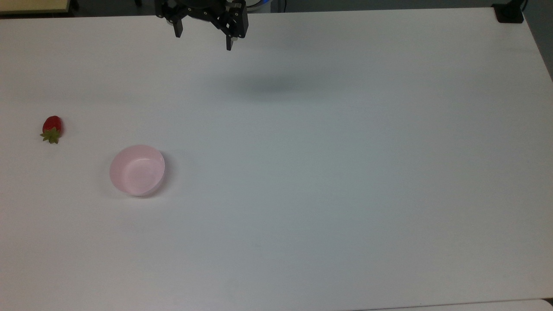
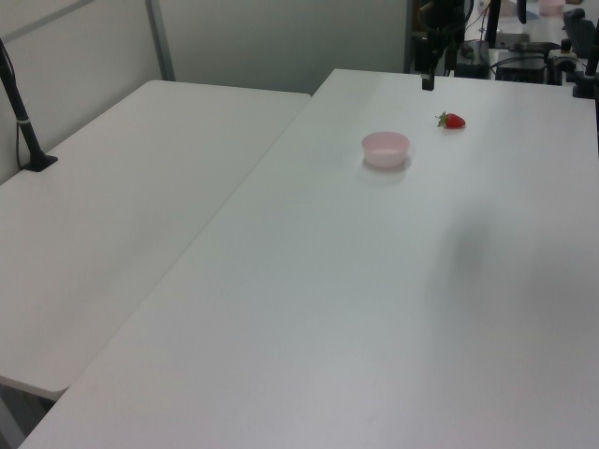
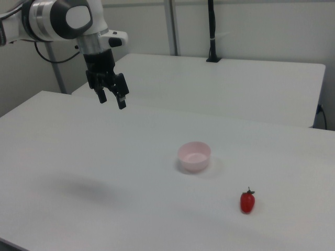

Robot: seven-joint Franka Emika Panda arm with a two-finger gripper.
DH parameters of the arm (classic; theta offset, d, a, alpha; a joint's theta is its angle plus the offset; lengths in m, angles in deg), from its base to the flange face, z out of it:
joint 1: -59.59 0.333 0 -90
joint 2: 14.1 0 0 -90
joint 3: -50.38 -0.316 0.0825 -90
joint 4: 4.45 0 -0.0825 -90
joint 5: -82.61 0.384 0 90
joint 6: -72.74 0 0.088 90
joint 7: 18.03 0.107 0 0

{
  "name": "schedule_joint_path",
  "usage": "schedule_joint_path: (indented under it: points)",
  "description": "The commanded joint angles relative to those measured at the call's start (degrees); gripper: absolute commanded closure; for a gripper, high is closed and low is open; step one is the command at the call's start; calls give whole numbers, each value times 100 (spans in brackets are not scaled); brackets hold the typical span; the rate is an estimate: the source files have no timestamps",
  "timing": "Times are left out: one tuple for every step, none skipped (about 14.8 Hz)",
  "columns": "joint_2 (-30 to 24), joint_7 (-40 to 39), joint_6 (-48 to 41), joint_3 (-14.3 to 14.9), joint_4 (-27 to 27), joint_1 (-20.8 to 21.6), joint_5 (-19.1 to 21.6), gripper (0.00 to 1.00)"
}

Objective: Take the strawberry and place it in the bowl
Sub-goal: 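Move the gripper over the red strawberry and lower it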

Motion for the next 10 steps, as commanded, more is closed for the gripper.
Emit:
schedule_joint_path:
  points:
    - [-73,-42,45,32,-117,22,93,0]
    - [-73,-42,45,32,-117,22,93,0]
    - [-73,-42,45,32,-117,22,93,0]
    - [-73,-42,45,32,-117,22,93,0]
    - [-73,-42,45,32,-117,22,93,0]
    - [-73,-42,45,32,-117,13,93,0]
    - [-65,-42,45,32,-108,4,93,0]
    - [-65,-103,54,32,-108,-4,93,0]
    - [-65,-234,54,32,-108,-74,101,0]
    - [-73,-331,80,32,-108,-101,101,0]
